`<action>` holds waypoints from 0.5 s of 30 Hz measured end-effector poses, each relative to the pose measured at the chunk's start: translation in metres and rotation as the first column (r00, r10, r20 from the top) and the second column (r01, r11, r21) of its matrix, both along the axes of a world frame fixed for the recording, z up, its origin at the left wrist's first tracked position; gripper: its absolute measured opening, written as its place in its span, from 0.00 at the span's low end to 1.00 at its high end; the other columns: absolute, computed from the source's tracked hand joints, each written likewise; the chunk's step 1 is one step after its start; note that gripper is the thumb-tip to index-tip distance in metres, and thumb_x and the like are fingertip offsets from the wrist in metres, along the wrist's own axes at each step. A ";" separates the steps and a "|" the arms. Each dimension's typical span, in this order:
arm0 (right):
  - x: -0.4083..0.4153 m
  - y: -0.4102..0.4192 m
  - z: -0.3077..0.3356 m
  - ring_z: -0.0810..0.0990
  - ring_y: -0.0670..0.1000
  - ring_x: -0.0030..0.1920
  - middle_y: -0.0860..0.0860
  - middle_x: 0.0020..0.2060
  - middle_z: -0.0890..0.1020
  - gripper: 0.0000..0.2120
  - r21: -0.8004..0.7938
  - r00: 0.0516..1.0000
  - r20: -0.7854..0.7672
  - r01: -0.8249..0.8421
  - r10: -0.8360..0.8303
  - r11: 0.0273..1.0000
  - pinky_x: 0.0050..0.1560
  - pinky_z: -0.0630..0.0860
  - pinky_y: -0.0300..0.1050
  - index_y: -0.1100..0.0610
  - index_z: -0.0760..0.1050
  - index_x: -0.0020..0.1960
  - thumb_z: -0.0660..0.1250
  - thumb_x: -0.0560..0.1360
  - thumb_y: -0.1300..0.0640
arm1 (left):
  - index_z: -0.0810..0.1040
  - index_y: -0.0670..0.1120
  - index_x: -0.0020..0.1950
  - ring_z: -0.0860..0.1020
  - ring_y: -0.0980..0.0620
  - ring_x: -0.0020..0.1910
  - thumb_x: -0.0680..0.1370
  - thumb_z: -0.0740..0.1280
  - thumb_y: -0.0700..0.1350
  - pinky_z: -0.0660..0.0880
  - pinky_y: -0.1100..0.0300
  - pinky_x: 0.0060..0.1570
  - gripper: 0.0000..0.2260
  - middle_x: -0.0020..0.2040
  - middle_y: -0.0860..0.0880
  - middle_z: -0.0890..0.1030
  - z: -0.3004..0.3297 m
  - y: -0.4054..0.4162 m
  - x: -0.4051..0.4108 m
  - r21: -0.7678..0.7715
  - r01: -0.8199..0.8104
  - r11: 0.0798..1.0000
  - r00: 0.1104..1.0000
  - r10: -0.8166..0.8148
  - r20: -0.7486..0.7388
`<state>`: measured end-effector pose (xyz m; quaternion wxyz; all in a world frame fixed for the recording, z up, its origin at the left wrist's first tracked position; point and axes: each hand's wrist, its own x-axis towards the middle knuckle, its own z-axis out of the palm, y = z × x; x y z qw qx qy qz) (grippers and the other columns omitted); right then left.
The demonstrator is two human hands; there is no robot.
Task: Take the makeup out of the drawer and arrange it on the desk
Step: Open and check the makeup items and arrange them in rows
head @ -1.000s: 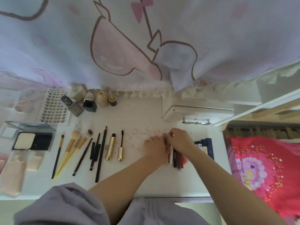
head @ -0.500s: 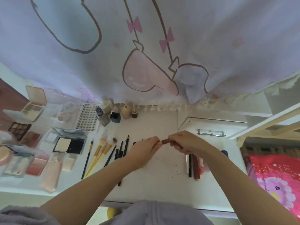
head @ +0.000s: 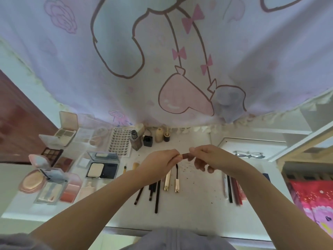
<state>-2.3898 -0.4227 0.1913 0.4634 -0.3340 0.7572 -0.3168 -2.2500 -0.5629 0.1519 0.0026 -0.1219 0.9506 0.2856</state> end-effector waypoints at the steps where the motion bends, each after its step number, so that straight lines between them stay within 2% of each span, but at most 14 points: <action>1: 0.001 -0.002 0.001 0.70 0.42 0.25 0.45 0.25 0.75 0.20 0.009 1.000 -0.020 0.004 -0.004 1.000 0.28 0.66 0.34 0.59 0.79 0.47 0.57 0.80 0.44 | 0.73 0.48 0.54 0.71 0.53 0.35 0.82 0.53 0.53 0.67 0.59 0.36 0.13 0.35 0.56 0.71 0.001 -0.002 0.001 -0.003 0.009 1.000 1.000 -0.009 -0.002; 3: 0.002 -0.005 0.002 0.68 0.42 0.23 0.44 0.24 0.73 0.17 -0.009 0.998 -0.070 -0.005 0.005 1.000 0.28 0.65 0.34 0.58 0.77 0.44 0.58 0.80 0.47 | 0.74 0.48 0.54 0.72 0.52 0.37 0.82 0.53 0.53 0.69 0.57 0.38 0.13 0.37 0.54 0.73 0.003 -0.005 0.002 -0.012 0.018 1.000 1.000 -0.018 0.008; 6: 0.001 -0.009 0.003 0.72 0.41 0.28 0.44 0.29 0.76 0.06 -0.053 0.997 -0.078 -0.015 0.010 0.998 0.31 0.69 0.34 0.55 0.75 0.48 0.63 0.79 0.53 | 0.73 0.48 0.54 0.71 0.54 0.34 0.82 0.53 0.54 0.68 0.58 0.36 0.14 0.35 0.55 0.71 0.005 -0.011 0.003 -0.021 0.011 1.000 1.000 -0.011 -0.008; 10: 0.001 -0.013 0.008 0.71 0.42 0.26 0.45 0.27 0.76 0.18 -0.002 0.999 -0.046 0.026 -0.026 1.000 0.29 0.66 0.34 0.58 0.77 0.48 0.58 0.79 0.45 | 0.73 0.49 0.54 0.71 0.55 0.34 0.82 0.53 0.53 0.68 0.60 0.36 0.13 0.37 0.54 0.73 0.010 -0.016 0.002 -0.009 0.021 1.000 0.999 -0.022 -0.048; 12: 0.000 -0.014 0.008 0.70 0.43 0.26 0.46 0.28 0.75 0.13 -0.019 0.998 -0.058 0.018 -0.019 1.000 0.29 0.66 0.34 0.57 0.76 0.46 0.59 0.80 0.50 | 0.74 0.49 0.54 0.71 0.56 0.34 0.82 0.54 0.53 0.68 0.61 0.36 0.13 0.37 0.54 0.73 0.010 -0.017 0.001 -0.010 0.030 1.000 0.998 -0.030 -0.058; 14: -0.002 -0.014 0.008 0.74 0.43 0.31 0.46 0.32 0.78 0.05 -0.056 0.998 -0.054 0.018 -0.021 0.998 0.32 0.69 0.36 0.56 0.75 0.48 0.62 0.79 0.55 | 0.74 0.49 0.54 0.70 0.58 0.34 0.82 0.54 0.53 0.68 0.62 0.36 0.12 0.36 0.56 0.72 0.010 -0.018 0.000 -0.004 0.028 1.000 0.998 -0.028 -0.058; 15: -0.003 -0.014 0.008 0.75 0.44 0.34 0.47 0.35 0.79 0.04 -0.057 0.999 -0.037 0.026 -0.028 0.998 0.34 0.71 0.36 0.55 0.75 0.50 0.63 0.78 0.55 | 0.73 0.49 0.54 0.70 0.58 0.33 0.82 0.54 0.53 0.68 0.62 0.35 0.12 0.36 0.56 0.72 0.010 -0.019 -0.001 -0.006 0.028 1.000 0.998 -0.028 -0.056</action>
